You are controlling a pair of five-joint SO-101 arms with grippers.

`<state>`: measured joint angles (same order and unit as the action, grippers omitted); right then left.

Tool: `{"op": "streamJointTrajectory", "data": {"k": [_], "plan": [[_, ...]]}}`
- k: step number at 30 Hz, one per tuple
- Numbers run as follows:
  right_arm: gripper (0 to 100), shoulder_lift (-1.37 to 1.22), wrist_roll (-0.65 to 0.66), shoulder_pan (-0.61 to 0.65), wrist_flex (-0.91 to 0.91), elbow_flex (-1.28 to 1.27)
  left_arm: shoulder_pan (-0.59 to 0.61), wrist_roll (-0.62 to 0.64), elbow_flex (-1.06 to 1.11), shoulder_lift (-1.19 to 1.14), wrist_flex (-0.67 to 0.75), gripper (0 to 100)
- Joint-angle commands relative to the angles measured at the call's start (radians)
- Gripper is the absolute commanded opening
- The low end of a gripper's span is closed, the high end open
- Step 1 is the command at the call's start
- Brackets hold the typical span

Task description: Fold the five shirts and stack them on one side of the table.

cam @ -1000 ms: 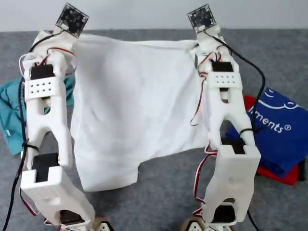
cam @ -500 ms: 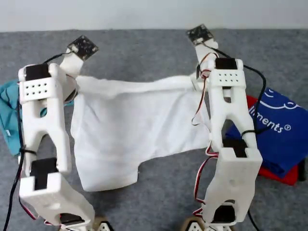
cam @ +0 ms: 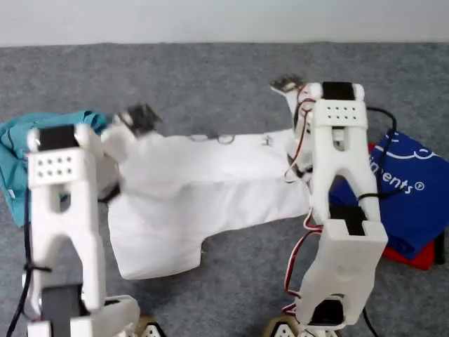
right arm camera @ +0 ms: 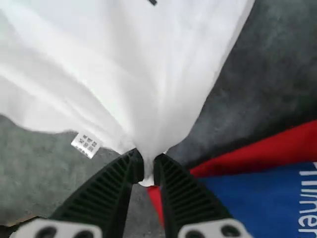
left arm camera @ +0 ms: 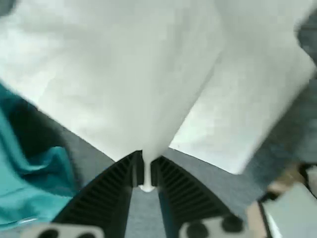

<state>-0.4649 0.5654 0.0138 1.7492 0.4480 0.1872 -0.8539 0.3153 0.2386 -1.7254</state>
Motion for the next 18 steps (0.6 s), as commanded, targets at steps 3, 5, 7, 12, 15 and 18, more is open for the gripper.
{"op": "streamJointTrajectory", "data": {"k": [3,5,7,12,15,18], "plan": [[0.9,0.077,0.041,-0.084,0.047,0.048,-0.005,-0.081,0.259,0.195,-0.029,1],[0.9,0.077,0.068,-0.107,0.048,0.043,-0.005,-0.107,0.332,0.233,-0.029,1],[0.9,0.077,0.077,-0.131,0.05,0.043,-0.006,-0.135,0.4,0.265,-0.029,1],[0.9,0.084,0.087,-0.163,0.051,0.026,-0.006,-0.18,0.492,0.311,-0.028,1],[0.9,0.14,0.141,-0.136,0.05,-0.078,-0.006,-0.181,0.492,0.313,-0.028,1],[0.9,0.2,0.152,-0.104,0.045,-0.178,-0.006,-0.181,0.492,0.313,-0.028,1]]}}
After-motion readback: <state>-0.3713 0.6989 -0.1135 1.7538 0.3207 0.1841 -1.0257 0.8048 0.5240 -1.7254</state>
